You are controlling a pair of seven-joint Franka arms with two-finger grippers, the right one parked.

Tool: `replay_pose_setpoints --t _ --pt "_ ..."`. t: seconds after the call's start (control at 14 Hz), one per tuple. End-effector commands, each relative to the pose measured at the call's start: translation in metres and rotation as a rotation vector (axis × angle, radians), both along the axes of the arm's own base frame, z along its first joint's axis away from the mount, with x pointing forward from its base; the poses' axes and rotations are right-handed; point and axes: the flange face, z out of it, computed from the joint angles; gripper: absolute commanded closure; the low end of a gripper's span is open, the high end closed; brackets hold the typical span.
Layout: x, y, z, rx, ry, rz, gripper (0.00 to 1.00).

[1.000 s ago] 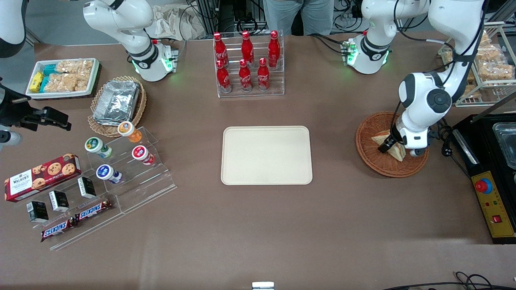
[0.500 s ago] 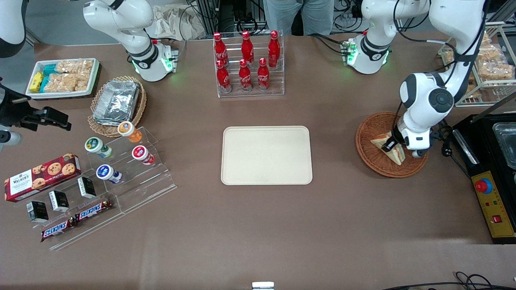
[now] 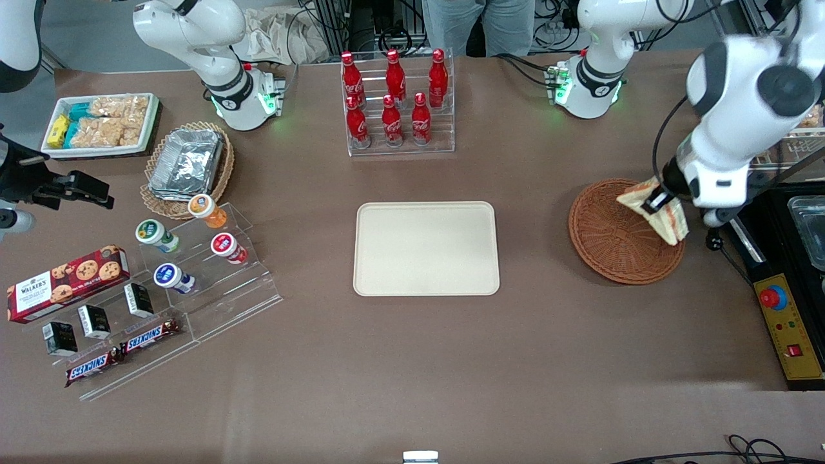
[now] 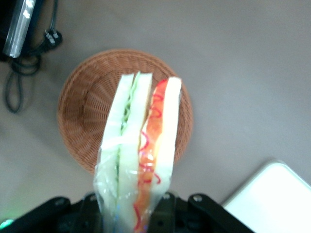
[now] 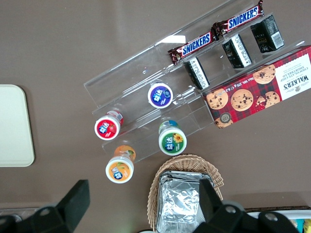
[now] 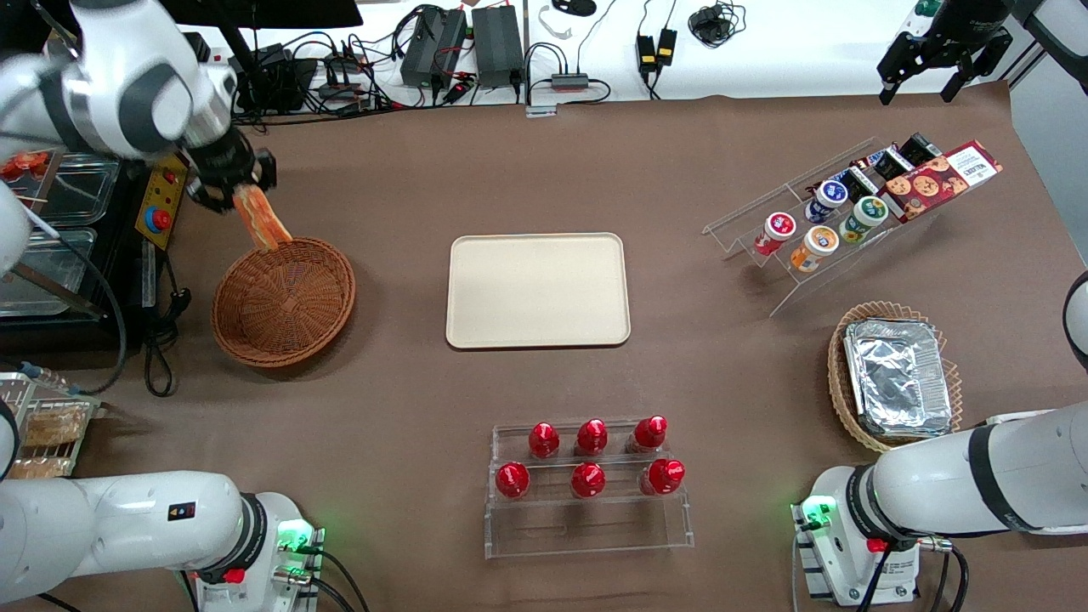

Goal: Place sandwich from basket to tray
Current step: 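Carry the sandwich with the left gripper over to the cream tray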

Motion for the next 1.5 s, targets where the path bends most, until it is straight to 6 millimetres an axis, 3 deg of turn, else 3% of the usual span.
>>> replay_pose_setpoints --t 0.0,0.21,0.29,0.43,0.57,0.71,0.86,1.14,1.43 --pt "0.016 -0.049 0.038 -0.038 0.059 -0.159 1.0" --pt "0.005 -0.133 0.031 -0.109 0.014 -0.399 1.0" --pt "0.0 -0.166 0.018 -0.135 0.019 -0.472 1.0" --pt "-0.006 -0.209 0.003 -0.159 0.003 -0.554 1.0" --pt "-0.005 -0.246 -0.035 -0.185 0.036 -0.603 1.0" --pt "-0.007 -0.283 -0.085 -0.157 0.061 -0.676 1.0" --pt "-0.002 -0.302 -0.149 -0.084 0.097 -0.725 1.0" --pt "0.002 -0.312 -0.241 -0.078 0.141 -0.74 1.0" --pt "0.006 -0.31 -0.284 -0.066 0.146 -0.709 1.0"
